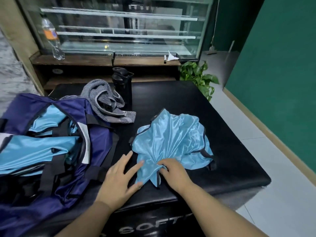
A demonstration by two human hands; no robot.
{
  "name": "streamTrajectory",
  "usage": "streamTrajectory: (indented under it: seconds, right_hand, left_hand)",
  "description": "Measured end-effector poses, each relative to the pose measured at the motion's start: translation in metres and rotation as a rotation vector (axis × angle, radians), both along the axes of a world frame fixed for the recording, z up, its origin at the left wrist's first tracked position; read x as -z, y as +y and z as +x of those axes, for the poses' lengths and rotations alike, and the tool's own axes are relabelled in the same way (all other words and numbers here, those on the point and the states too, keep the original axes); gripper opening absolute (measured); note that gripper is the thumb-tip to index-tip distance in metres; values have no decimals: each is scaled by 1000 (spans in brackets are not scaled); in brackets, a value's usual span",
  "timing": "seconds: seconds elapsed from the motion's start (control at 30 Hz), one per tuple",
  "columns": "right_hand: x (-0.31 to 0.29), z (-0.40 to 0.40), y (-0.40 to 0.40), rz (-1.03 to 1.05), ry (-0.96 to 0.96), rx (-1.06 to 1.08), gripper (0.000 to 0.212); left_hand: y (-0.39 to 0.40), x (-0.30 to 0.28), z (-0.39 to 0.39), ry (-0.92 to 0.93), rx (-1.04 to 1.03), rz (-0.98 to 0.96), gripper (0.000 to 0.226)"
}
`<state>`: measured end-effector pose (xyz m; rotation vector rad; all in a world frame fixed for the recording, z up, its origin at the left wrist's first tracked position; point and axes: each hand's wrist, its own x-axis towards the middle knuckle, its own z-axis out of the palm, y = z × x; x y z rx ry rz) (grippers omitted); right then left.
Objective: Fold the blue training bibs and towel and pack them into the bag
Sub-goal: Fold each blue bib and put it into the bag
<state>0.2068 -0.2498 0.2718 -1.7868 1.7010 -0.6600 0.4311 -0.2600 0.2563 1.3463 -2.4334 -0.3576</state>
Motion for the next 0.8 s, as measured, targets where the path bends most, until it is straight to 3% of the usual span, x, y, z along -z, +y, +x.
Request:
streamTrajectory:
  seconds: [0.17, 0.27, 0.37, 0.4, 0.47, 0.57, 0.63, 0.73, 0.8]
  right_hand:
    - [-18, 23, 32, 144, -94, -26, 13]
    - [-26, 29, 39, 203, -163, -25, 28]
    - [-46, 29, 42, 211, -243, -20, 16]
    - [-52, 25, 43, 212, -245, 13, 31]
    - [-63, 15, 45, 197, -173, 84, 54]
    - [-65, 3, 46, 155, 116, 168, 64]
    - [-56, -1, 46, 202, 302, 189, 61]
    - [-40, -4, 51, 310, 371, 226, 48]
    - [-35, -5, 54, 264, 381, 261, 28]
  left_hand:
    - [14, 5, -10, -10, 12, 26, 49]
    - [26, -5, -22, 263, -82, 155, 46]
    - [35, -26, -23, 488, -189, 255, 17]
    - [36, -33, -21, 523, -213, 263, 15]
    - [35, -47, -16, 573, -260, 251, 21]
    - [32, -66, -8, 592, -290, 229, 30]
    - [30, -74, -2, 591, -275, 234, 32]
    - [28, -85, 8, 597, -268, 234, 34]
    - [27, -93, 13, 619, -311, 185, 33]
